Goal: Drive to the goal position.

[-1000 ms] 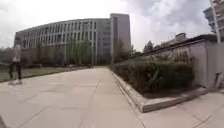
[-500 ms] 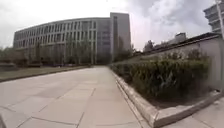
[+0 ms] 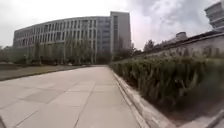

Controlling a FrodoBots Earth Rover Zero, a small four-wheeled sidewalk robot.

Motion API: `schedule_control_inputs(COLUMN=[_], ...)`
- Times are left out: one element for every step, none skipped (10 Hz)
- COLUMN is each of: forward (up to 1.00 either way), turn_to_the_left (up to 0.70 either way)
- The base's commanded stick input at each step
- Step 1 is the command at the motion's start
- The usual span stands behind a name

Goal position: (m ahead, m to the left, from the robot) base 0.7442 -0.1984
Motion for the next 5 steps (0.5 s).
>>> schedule_control_inputs(forward=[0.70, 0.70, 0.70, 0.70, 0.70], turn_to_the_left=[0.17, 0.00, 0.00, 0.00, 0.00])
